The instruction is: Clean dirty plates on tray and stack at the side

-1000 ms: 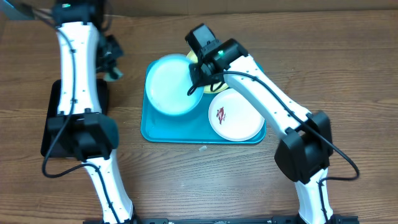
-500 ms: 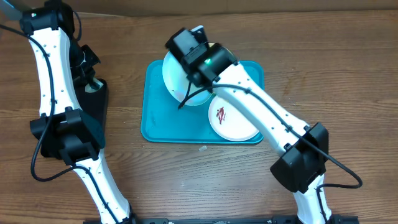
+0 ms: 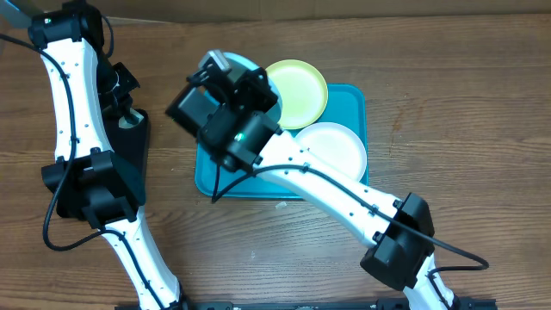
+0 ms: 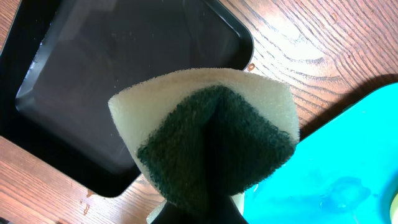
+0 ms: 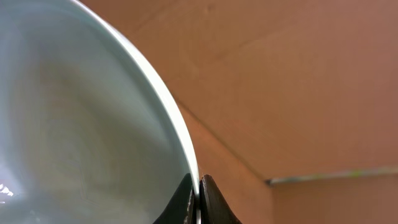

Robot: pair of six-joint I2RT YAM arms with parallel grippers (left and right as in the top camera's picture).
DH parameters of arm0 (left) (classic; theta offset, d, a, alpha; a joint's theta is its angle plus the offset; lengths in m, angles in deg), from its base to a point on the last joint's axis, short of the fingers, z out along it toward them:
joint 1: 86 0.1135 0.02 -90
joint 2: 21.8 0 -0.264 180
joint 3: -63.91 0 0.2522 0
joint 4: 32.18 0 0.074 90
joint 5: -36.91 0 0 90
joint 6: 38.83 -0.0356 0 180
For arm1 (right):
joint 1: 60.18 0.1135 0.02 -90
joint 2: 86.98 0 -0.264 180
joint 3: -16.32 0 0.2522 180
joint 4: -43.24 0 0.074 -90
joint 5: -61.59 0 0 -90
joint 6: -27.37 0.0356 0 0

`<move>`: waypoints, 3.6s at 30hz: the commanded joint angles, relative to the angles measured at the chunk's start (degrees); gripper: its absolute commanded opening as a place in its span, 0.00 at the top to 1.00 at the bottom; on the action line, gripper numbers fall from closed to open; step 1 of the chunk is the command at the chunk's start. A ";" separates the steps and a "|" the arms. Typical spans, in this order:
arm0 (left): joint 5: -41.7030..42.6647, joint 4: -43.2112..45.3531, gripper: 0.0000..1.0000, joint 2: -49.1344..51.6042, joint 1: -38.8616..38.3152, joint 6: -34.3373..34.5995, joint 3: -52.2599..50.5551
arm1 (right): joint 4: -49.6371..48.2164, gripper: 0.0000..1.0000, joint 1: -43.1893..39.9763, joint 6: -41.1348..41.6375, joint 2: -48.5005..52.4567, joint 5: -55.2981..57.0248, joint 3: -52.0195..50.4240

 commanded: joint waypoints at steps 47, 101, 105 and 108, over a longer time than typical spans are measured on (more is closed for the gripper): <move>18.03 2.27 0.96 -1.44 -13.73 -15.72 -11.21 | -12.63 0.96 -22.95 41.77 1.64 -74.20 -25.22; -8.24 22.56 0.96 -1.49 -17.55 -7.56 -37.20 | -16.44 0.96 -21.51 44.98 1.77 -72.22 -30.47; -9.22 20.92 0.96 -1.77 -17.55 -5.99 -33.94 | -16.46 0.96 -21.51 45.00 1.77 -72.13 -30.47; -9.31 19.06 0.96 -1.79 -17.55 -5.99 -30.08 | -16.44 0.96 -21.51 44.98 1.77 -71.58 -30.47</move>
